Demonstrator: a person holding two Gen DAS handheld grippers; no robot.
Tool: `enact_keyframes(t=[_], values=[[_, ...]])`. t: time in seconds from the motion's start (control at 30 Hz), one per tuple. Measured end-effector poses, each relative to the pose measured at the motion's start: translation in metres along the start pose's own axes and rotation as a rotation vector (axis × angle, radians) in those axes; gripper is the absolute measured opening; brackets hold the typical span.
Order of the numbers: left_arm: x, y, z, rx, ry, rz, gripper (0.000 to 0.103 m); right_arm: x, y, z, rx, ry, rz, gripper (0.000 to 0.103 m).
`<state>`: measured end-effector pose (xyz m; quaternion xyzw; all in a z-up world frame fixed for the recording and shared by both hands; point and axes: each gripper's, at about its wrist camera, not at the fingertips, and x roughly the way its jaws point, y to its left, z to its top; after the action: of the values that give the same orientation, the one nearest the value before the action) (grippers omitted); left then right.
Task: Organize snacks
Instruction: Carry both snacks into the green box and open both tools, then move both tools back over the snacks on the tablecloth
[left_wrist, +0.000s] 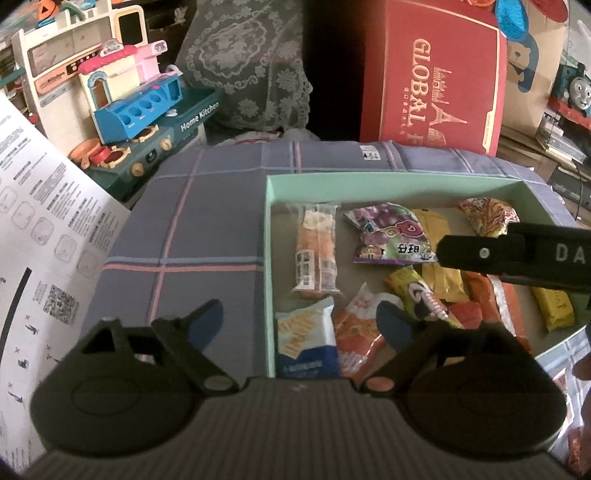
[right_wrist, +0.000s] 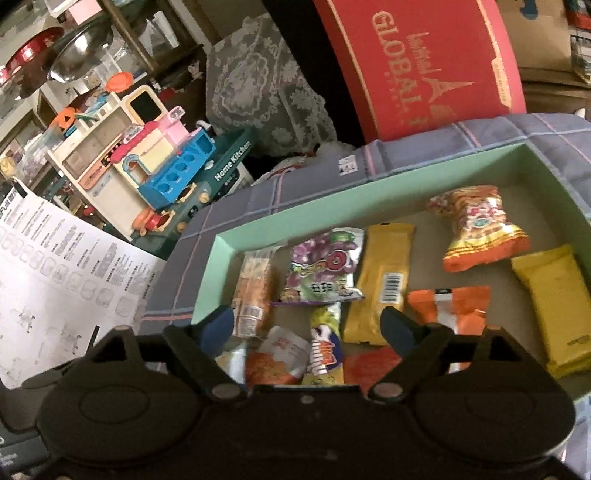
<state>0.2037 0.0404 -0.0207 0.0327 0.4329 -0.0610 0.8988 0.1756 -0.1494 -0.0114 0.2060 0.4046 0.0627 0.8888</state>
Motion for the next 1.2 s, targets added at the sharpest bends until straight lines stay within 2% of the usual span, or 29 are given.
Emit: enact_keyframes(t=[0.1,0.2,0.37,0.63,0.87,1.2], values=[[-0.004,-0.002,-0.001,-0.003,-0.003,0.003,0.094,-0.007,-0.004,-0.002,-0.002,-0.007,-0.008,0.088],[-0.01,-0.002,-0.002,-0.01,-0.008,0.004,0.099,-0.013,-0.008,-0.004,-0.001,-0.015,-0.016,0.094],[-0.023,-0.004,-0.007,-0.034,-0.011,-0.006,0.102,-0.032,-0.014,-0.008,0.011,-0.031,-0.023,0.103],[-0.05,-0.009,-0.027,-0.042,0.0,-0.022,0.103,-0.073,-0.021,-0.022,-0.001,-0.03,-0.003,0.103],[-0.072,-0.007,-0.063,-0.061,0.025,-0.001,0.103,-0.104,-0.027,-0.051,-0.003,-0.008,0.009,0.103],[-0.085,0.005,-0.126,-0.097,0.09,0.019,0.103,-0.122,-0.03,-0.105,-0.015,0.072,0.009,0.103]])
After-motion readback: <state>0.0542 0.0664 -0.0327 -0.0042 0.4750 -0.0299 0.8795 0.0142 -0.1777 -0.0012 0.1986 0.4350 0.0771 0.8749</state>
